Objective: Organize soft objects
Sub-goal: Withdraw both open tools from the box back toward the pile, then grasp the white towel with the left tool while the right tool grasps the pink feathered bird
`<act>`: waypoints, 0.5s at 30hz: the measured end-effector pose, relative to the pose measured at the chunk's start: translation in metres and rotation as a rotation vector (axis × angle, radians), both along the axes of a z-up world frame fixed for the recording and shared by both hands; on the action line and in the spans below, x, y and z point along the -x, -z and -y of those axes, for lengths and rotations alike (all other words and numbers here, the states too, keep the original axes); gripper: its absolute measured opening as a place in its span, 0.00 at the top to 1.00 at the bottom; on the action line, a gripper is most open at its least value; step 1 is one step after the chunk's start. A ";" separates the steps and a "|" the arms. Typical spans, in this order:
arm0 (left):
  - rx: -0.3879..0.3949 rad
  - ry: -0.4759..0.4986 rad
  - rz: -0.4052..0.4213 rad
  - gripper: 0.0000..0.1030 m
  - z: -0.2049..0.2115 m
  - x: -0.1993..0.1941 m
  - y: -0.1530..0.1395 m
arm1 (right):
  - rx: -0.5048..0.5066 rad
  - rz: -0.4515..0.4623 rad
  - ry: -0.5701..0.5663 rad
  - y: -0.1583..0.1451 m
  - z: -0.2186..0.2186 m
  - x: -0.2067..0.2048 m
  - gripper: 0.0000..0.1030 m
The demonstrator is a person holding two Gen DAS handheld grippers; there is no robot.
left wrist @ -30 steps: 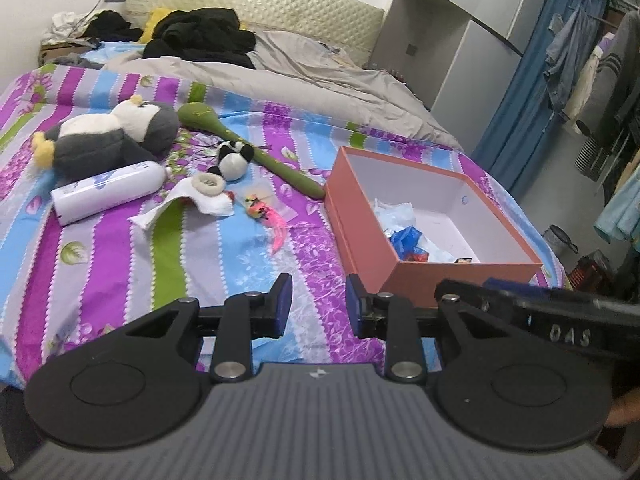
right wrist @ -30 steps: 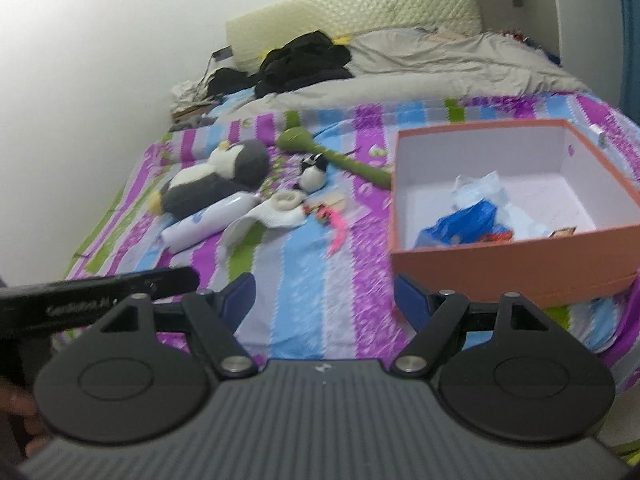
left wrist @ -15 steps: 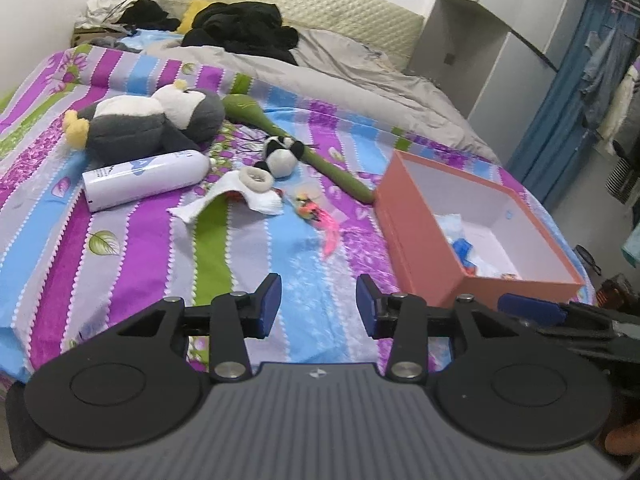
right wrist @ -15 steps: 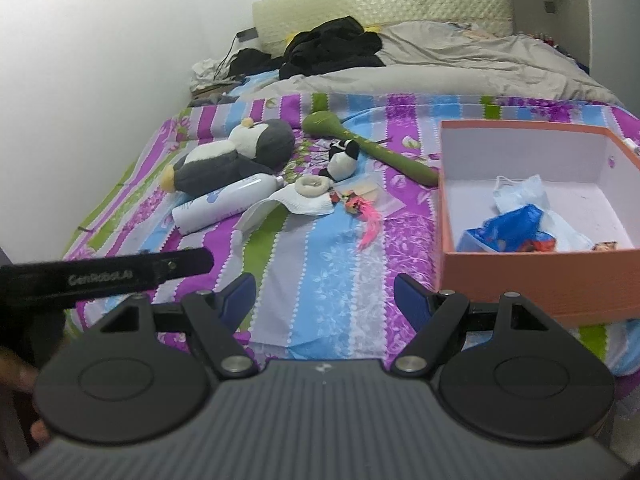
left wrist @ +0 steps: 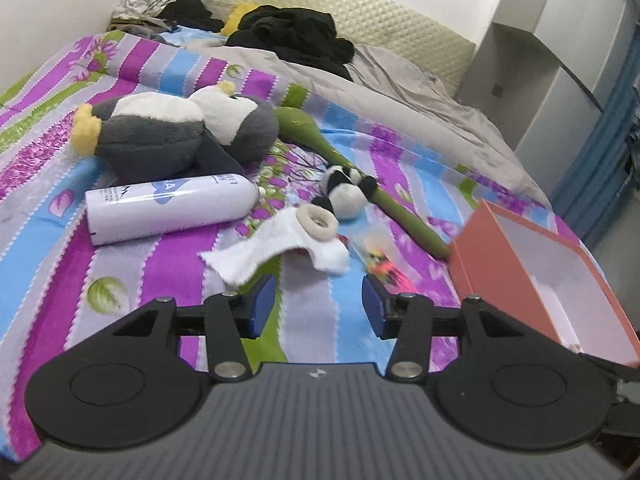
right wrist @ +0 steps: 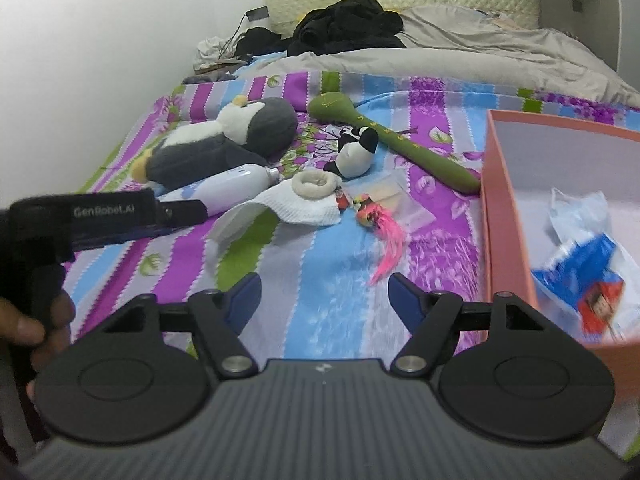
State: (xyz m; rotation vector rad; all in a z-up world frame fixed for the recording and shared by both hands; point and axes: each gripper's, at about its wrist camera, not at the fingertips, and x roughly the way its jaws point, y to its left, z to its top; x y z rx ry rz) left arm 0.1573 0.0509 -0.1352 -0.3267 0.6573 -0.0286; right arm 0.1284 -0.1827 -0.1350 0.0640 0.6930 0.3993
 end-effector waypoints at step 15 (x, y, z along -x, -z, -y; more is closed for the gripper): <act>-0.007 -0.025 0.000 0.48 -0.013 -0.094 0.063 | 0.074 0.025 0.059 0.058 -0.019 -0.091 0.36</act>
